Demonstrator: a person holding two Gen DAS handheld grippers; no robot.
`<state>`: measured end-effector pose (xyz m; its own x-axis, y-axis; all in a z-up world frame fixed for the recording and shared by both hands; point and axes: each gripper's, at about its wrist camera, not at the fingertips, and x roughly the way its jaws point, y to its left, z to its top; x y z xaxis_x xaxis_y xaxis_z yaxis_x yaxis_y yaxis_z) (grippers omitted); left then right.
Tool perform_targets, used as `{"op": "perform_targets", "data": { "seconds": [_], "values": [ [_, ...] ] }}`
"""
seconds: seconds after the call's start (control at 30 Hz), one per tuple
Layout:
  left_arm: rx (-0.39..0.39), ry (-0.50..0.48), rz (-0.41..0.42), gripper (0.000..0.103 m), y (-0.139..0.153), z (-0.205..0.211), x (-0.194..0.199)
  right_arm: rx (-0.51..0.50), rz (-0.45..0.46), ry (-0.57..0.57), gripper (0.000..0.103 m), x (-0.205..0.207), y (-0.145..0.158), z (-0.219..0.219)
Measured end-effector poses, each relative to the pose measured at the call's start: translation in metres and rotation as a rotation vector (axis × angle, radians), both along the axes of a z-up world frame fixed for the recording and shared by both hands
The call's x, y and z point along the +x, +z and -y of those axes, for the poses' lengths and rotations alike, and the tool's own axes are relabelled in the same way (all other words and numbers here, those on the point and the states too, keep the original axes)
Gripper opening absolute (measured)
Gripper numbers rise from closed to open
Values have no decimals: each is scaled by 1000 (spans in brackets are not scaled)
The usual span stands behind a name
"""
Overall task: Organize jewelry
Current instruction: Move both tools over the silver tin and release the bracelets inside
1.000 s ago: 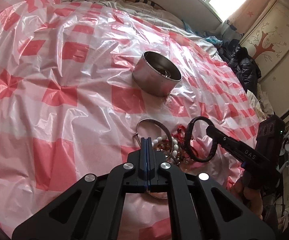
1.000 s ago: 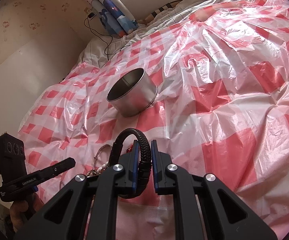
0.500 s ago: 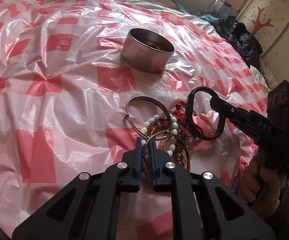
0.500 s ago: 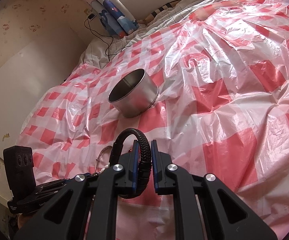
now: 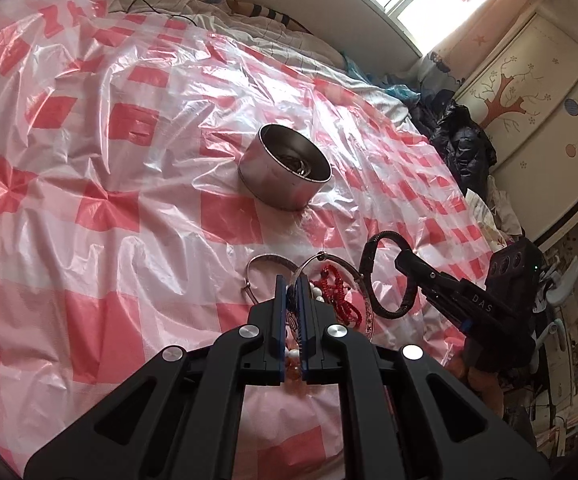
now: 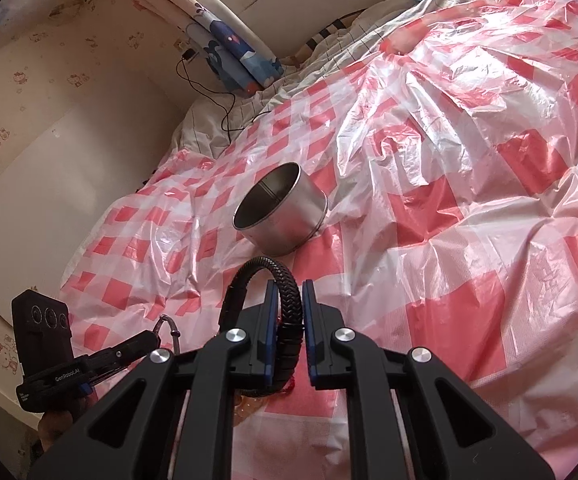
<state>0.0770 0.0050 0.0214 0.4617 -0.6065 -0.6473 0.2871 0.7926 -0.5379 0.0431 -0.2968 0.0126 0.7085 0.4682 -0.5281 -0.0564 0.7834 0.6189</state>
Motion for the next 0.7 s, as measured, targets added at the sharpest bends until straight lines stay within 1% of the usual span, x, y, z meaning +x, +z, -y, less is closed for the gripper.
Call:
{"op": "perform_targets", "data": {
  "seconds": [0.2,0.33,0.53,0.7],
  "values": [
    [19,9,64,4,27,16,38,-17,45,10,13,15,23,4],
    [33,23,86,4,37,32,74,-52,64,27,13,41,36,3],
    [117,30,96,5,33,61,126,-147,103,53,13,84,53,-4],
    [166,25,96,5,22,81,157,-167,106,44,13,110,52,0]
  ]
}}
